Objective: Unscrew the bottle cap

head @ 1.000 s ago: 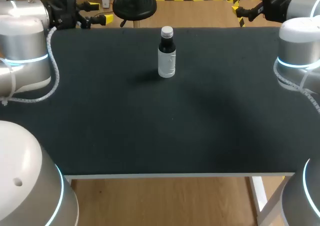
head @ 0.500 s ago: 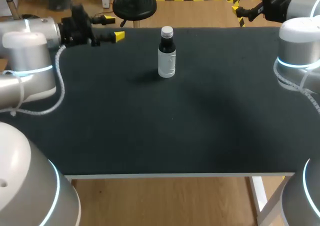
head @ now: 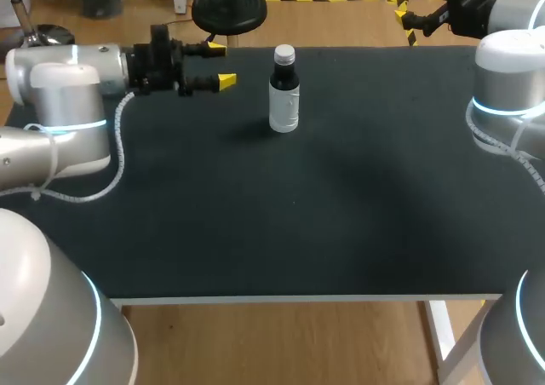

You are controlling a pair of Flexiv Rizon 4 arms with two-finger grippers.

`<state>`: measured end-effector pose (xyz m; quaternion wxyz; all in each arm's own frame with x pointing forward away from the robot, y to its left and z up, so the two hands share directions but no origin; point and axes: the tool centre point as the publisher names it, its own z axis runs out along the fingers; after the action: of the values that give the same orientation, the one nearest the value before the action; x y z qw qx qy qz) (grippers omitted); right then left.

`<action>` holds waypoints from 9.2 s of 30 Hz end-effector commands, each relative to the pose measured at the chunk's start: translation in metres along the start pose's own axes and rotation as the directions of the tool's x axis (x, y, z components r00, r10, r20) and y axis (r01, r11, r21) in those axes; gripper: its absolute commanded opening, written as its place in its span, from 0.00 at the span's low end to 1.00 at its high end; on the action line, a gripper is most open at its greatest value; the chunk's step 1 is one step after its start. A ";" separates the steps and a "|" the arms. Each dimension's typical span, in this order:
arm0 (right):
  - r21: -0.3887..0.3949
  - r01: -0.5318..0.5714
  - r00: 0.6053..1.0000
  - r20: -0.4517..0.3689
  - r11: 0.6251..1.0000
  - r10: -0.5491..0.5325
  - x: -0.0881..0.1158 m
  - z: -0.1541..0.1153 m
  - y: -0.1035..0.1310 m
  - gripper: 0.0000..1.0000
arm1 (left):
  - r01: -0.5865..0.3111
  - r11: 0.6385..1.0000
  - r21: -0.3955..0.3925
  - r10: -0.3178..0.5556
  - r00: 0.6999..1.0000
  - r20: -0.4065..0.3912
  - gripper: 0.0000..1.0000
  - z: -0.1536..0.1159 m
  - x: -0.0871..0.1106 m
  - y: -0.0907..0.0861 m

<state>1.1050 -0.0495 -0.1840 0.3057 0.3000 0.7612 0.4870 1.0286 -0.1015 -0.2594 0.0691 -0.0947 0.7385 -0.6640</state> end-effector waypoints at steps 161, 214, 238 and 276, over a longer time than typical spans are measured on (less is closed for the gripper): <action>-0.051 -0.039 0.998 -0.060 0.998 0.036 0.008 0.008 0.005 1.00 | -0.013 1.000 0.020 0.020 0.912 -0.410 0.00 0.118 -0.009 0.011; -0.171 -0.134 0.954 -0.289 0.976 0.081 0.225 0.110 0.040 1.00 | -0.013 1.000 0.020 0.020 0.912 -0.410 0.00 0.118 -0.009 0.011; -0.126 -0.182 0.920 -0.372 0.975 0.124 0.248 0.137 0.030 1.00 | -0.013 1.000 0.020 0.020 0.912 -0.410 0.00 0.118 -0.009 0.011; -0.137 -0.194 0.927 -0.348 0.971 0.136 0.237 0.162 0.030 0.38 | -0.013 1.000 0.020 0.020 0.912 -0.410 0.00 0.118 -0.009 0.011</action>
<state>1.0796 0.2272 -0.2498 0.1517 0.2485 0.7312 0.6169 1.0632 -0.2121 -0.2833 -0.0804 0.0538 0.7313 -0.6752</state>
